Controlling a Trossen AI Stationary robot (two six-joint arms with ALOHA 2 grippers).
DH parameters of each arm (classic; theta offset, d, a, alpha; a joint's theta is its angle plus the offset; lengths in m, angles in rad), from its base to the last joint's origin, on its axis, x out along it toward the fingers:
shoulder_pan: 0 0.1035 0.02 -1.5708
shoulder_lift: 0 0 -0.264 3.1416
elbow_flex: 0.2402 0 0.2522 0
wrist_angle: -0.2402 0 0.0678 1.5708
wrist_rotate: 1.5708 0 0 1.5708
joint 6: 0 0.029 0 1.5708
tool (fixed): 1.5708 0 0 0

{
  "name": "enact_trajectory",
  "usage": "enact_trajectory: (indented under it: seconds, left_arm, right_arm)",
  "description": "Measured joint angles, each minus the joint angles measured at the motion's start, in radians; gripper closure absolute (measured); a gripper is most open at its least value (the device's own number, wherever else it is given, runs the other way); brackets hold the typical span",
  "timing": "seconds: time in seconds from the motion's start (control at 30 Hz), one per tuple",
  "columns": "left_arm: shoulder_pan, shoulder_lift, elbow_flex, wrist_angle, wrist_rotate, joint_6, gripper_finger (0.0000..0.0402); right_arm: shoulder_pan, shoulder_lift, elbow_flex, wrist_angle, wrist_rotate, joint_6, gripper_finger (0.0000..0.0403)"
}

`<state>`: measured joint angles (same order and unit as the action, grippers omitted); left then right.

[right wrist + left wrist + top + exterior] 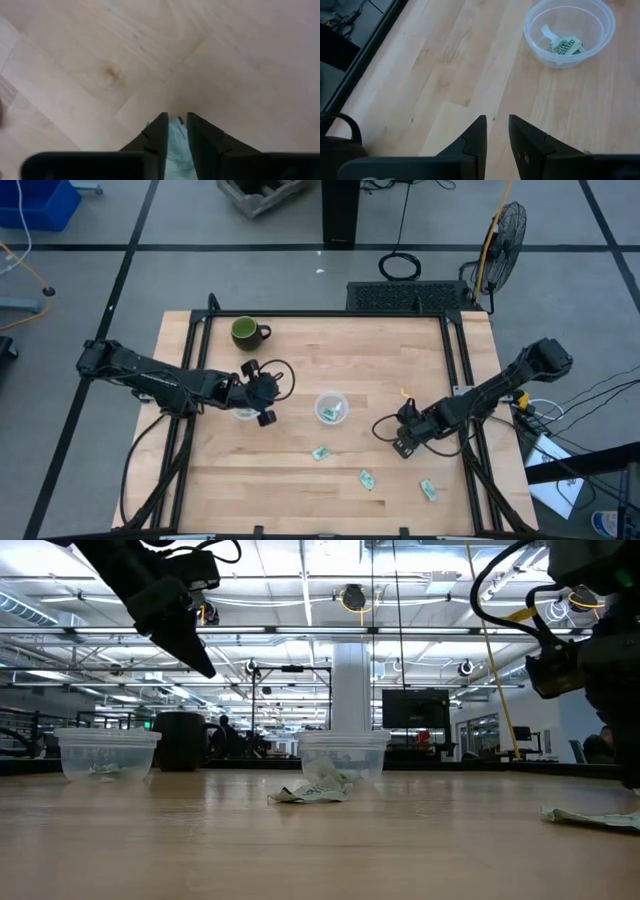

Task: Pick and place Stevia / Truvia into bins
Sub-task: Put the white stevia packet into the right transparent container

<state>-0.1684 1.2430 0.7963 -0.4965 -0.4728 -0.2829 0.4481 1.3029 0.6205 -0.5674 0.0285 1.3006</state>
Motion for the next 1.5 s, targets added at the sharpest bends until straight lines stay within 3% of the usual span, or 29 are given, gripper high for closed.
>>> enact_trajectory:
  seconds: [0.17,0.4,0.57,0.73,0.9,0.97,1.17,1.33,1.5]
  left_arm:
    - [0.000,0.000,0.000,0.000,0.000,-0.014,0.0314]
    - [0.000,0.000,0.000,0.000,0.000,-0.014,0.0314]
    - [0.000,0.000,0.000,0.000,0.000,-0.014,0.0314]
    - [0.000,0.000,0.000,0.000,0.000,-0.014,0.0314]
    - [0.000,0.000,0.000,0.002,0.000,-0.012,0.0314]
    - [0.000,0.000,0.000,0.007,0.000,-0.012,0.0314]
    - [0.000,0.000,0.000,0.023,0.000,-0.011,0.0314]
    - [0.000,0.000,-0.001,0.023,0.000,-0.011,0.0314]
    - [0.000,0.000,-0.001,0.027,0.000,-0.011,0.0314]
  right_arm:
    - [-0.001,0.005,0.000,0.003,-0.002,0.025,0.0396]
    - [0.000,0.005,0.000,0.008,0.004,-0.006,0.0401]
    - [-0.006,0.005,0.000,0.080,0.095,-0.127,0.0402]
    - [-0.029,0.005,0.000,0.262,0.211,-0.386,0.0402]
    - [-0.069,0.005,0.000,0.548,0.411,-0.821,0.0402]
    - [-0.091,0.004,0.000,0.647,0.448,-0.914,0.0402]
    - [-0.113,-0.003,0.000,0.571,0.290,-0.961,0.0402]
    - [-0.108,-0.003,0.000,0.400,0.173,-0.766,0.0393]
    - [-0.091,-0.003,0.000,0.308,0.154,-0.634,0.0378]
